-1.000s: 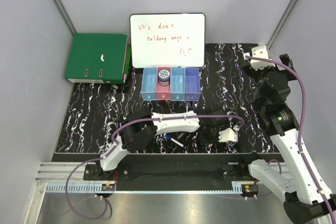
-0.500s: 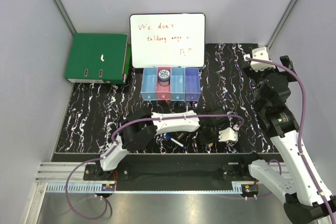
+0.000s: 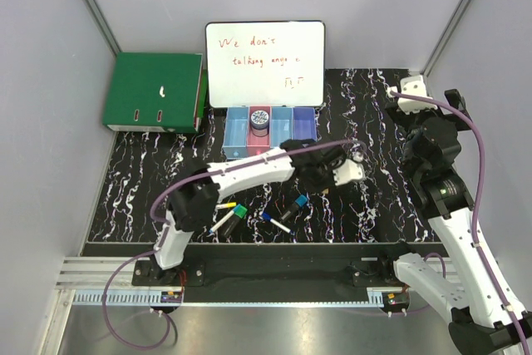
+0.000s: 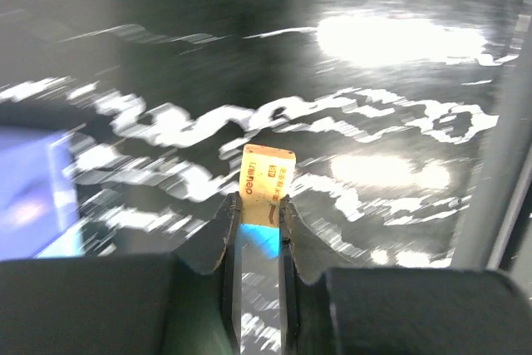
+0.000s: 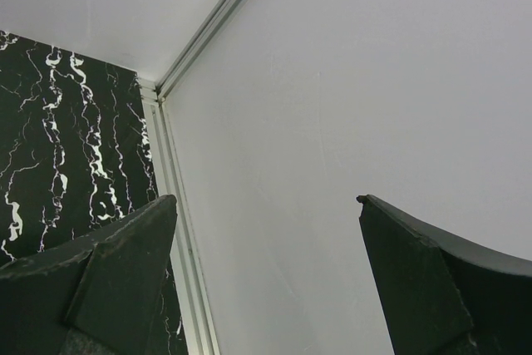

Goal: Sort the stationery into containers
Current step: Pick up the stationery from the corner of the board, then place the stationery in the storage box.

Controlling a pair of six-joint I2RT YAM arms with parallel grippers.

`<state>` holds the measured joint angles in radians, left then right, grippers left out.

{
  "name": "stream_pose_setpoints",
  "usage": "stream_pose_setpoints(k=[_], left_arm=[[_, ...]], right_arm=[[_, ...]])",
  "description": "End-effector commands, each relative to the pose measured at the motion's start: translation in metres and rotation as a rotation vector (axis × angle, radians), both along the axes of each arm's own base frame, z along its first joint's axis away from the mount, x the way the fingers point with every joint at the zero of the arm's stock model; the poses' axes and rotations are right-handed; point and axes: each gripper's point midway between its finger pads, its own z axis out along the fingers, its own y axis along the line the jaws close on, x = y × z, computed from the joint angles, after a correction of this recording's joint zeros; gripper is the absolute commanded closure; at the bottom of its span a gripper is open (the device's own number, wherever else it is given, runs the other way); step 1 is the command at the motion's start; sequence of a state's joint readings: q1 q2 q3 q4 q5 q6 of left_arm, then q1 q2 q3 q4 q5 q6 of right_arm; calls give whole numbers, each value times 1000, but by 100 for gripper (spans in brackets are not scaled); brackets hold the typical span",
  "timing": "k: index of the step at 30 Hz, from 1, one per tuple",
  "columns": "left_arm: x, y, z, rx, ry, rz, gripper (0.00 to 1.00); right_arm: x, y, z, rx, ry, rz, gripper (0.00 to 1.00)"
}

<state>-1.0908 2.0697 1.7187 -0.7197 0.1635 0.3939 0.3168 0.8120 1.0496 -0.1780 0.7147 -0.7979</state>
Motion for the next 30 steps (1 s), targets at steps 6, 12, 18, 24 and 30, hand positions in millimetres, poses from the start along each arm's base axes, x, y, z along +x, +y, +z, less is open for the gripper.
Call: stream_pose_setpoints(k=[6,12,18,24,30], left_arm=[[101,86,72,-20,-194,338,100],[172,152,64,46,-237,537,100],[225,176,56,64,-259,624,100],[229,177,34,100,-237,619,100],[222,186,26,128,-226,625,100]], right_arm=[[-1,-3,12,13,-58,-11,1],[2,-1,12,14,-58,-6,1],[3,-1,11,16,-58,-4,1],[2,-1,15,13,-64,-5,1],[1,-2,12,13,-60,-5,1]])
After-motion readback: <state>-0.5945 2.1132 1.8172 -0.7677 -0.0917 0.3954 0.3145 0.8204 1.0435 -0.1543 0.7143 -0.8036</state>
